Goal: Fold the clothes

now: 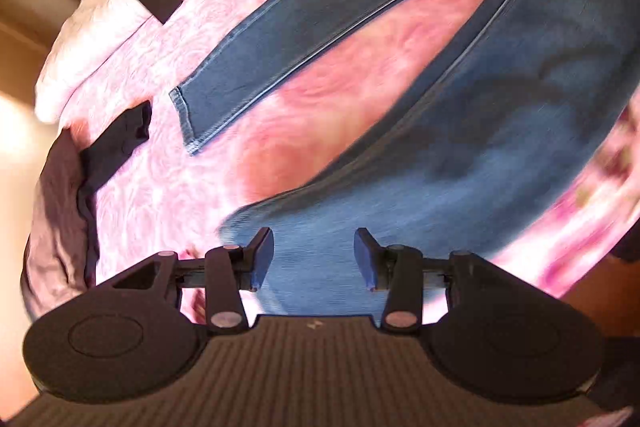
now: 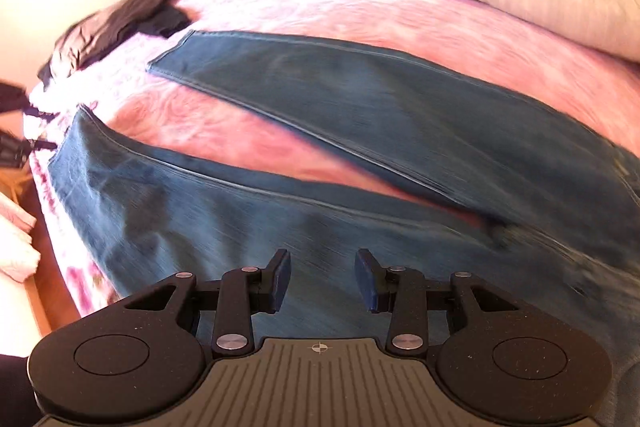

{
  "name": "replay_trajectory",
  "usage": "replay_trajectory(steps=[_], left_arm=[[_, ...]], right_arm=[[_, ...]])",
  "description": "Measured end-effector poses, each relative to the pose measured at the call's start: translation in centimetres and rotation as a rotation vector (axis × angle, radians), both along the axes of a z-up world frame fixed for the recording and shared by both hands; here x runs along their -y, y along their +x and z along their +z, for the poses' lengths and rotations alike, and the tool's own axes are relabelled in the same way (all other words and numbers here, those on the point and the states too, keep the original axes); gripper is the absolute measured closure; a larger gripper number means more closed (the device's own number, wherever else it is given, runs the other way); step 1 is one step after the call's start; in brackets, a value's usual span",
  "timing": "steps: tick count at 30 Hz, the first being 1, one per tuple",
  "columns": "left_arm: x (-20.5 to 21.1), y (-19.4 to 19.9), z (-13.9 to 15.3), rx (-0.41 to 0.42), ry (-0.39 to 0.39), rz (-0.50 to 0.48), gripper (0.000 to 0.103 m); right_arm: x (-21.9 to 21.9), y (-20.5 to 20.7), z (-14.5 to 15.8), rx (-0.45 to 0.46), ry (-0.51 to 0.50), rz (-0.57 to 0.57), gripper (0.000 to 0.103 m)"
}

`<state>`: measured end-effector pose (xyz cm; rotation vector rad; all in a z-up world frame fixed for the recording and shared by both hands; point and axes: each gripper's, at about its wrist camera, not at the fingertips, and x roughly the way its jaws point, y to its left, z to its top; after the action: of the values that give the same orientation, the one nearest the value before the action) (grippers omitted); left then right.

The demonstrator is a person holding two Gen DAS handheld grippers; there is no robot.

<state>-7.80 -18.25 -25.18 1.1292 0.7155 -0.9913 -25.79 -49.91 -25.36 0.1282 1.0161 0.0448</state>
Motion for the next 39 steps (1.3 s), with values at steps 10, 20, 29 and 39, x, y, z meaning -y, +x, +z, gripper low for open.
replay_trajectory(steps=[10, 20, 29, 39], left_arm=[[-1.5, 12.6, -4.7, -0.406, -0.012, -0.528, 0.065], [-2.1, 18.2, -3.2, -0.767, 0.031, -0.124, 0.096], [1.4, 20.0, -8.0, -0.791, 0.121, 0.071, 0.089], [-0.7, 18.5, -6.0, -0.622, 0.098, 0.075, 0.071]], right_arm=[[-10.4, 5.8, -2.3, -0.149, -0.105, -0.158, 0.064], [-7.3, 4.7, -2.7, -0.242, -0.236, -0.455, 0.063], [2.6, 5.8, -7.6, -0.180, -0.159, -0.592, 0.064], [3.9, 6.8, -5.8, -0.108, -0.173, -0.597, 0.064]])
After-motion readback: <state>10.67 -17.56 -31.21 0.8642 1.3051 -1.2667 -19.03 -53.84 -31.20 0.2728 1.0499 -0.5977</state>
